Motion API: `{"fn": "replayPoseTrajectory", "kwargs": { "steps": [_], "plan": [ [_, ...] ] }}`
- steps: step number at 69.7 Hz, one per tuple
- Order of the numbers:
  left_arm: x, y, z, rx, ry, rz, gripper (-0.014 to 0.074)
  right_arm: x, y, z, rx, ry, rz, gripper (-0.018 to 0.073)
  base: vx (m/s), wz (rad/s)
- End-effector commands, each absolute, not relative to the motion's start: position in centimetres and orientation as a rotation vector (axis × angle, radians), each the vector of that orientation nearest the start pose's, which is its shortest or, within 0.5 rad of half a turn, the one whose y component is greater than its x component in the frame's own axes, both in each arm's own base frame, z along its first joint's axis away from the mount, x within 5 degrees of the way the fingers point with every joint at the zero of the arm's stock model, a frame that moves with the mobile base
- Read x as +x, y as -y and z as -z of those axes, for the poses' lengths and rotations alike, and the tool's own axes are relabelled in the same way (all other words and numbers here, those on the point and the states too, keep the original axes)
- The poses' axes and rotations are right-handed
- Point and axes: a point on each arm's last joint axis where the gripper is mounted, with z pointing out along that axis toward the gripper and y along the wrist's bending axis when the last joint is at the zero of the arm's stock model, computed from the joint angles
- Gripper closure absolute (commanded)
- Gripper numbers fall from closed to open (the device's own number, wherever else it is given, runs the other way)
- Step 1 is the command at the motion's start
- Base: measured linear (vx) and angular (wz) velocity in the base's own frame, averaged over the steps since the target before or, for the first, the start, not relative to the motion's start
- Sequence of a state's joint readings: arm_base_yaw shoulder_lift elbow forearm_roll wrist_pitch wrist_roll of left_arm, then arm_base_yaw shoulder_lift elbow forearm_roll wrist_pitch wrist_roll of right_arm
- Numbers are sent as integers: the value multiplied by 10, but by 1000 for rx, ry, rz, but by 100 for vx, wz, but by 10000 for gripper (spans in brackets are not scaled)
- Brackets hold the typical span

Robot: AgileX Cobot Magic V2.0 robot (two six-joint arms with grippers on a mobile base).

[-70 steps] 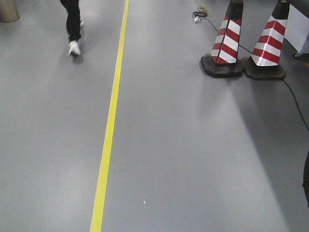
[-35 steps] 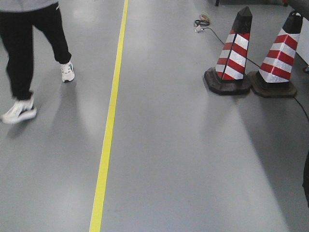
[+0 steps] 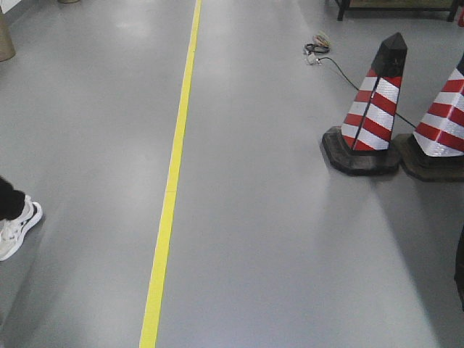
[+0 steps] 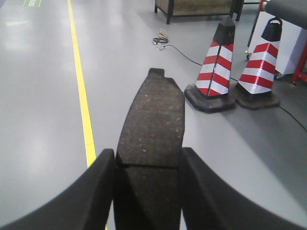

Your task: Move and align brake pads A on conveyor

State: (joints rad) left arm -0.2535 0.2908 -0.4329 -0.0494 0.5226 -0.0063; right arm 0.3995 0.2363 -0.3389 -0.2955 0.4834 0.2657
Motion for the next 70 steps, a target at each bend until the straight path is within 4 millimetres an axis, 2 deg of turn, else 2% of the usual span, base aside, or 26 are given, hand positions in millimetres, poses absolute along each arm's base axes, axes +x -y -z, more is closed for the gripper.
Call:
{"fn": "replayPoseTrajectory", "kwargs": {
  "steps": [1, 70],
  "plan": [
    [66, 20, -309, 194, -1753, 253, 492, 64, -15, -289, -286, -1703, -167, 448, 48, 4],
    [66, 20, -309, 194, -1753, 253, 492, 64, -15, -289, -285, -1705, -166, 448, 40, 4]
  ]
}}
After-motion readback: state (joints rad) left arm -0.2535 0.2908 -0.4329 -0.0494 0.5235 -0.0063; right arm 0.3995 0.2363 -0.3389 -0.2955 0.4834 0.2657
